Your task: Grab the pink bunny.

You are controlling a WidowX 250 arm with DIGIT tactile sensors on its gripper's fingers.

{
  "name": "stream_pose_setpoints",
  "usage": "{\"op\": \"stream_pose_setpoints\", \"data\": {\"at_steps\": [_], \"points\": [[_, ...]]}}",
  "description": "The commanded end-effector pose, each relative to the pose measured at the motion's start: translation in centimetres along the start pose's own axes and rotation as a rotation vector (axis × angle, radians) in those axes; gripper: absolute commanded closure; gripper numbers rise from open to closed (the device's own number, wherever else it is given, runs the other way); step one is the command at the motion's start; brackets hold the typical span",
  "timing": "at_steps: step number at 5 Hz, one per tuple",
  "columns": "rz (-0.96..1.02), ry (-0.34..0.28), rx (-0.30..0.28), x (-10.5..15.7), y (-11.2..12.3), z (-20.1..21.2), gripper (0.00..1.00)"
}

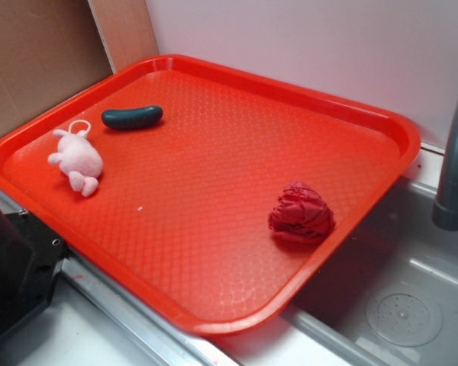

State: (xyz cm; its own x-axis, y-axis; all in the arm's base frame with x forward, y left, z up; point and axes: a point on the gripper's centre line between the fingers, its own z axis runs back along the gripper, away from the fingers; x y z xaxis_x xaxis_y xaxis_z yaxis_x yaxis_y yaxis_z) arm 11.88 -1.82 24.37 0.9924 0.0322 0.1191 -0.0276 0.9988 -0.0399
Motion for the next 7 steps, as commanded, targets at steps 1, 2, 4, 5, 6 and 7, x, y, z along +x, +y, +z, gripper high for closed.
{"op": "stream_pose_setpoints", "data": {"at_steps": [1,2,4,5,6,7], "points": [[0.000,0.000,0.000,0.0,0.0,0.0,0.00],[0.117,-0.019,-0.003,1.2,1.0,-0.8,0.00],[0.564,-0.102,0.056,3.3,4.3,-4.0,0.00],[0.794,-0.120,0.065,2.6,5.9,-6.4,0.00],[0.943,-0.113,0.087,1.7,7.2,-8.3,0.00],[1.066,-0.157,0.126,1.1,8.4,-11.3,0.00]]}}
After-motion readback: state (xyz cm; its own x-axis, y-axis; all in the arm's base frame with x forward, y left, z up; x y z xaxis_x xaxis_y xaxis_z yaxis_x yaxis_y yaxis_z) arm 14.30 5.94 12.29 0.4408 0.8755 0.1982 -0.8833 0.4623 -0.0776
